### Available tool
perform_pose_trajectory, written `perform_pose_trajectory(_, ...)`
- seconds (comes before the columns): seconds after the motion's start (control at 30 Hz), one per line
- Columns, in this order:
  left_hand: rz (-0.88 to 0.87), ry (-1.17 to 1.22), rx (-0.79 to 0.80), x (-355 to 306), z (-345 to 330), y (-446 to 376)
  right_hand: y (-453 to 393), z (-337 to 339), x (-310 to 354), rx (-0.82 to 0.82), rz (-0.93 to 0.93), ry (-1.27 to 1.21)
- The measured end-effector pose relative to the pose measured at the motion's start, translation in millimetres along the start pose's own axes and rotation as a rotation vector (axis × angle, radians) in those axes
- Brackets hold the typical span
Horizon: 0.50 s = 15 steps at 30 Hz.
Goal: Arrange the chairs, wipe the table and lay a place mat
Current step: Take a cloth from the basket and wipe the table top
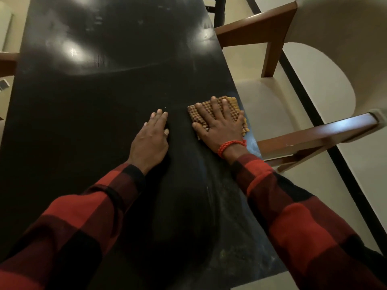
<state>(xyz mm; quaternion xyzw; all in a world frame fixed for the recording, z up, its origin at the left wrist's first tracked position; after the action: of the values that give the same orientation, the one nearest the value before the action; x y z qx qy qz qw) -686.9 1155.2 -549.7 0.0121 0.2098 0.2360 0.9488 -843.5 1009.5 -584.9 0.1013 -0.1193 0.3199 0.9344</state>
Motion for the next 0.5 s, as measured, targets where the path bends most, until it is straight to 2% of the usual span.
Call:
perform_pose_trajectory(0.1, -0.017, 0.002, 0.019, -12, -8, -5, -3, 10, -32, -0.020, -0.089, 0.005)
perform_pose_trajectory(0.2, 0.023, 0.005, 0.005, -11, -13, -4, -3, 8, -36, -0.040, -0.088, 0.003)
perform_pose_trajectory(0.3, 0.074, -0.002, -0.010, -7, -16, -1, 1, 4, -28, -0.030, -0.049, -0.007)
perform_pose_trajectory(0.5, 0.058, -0.038, -0.011, -17, -21, 4, 41, -6, -7, 0.025, 0.103, -0.032)
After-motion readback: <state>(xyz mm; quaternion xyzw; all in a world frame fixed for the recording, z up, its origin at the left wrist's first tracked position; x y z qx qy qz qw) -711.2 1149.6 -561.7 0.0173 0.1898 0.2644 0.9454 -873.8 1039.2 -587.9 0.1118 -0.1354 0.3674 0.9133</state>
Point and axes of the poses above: each hand's wrist, its own y-axis away from the middle knuckle, its own z-axis out of the back of the hand, x = y × z, the point moved 3 cm from there along -y, towards the middle knuckle, and after that the axes turned 7 degrees about -y, right-handed, at the moved point
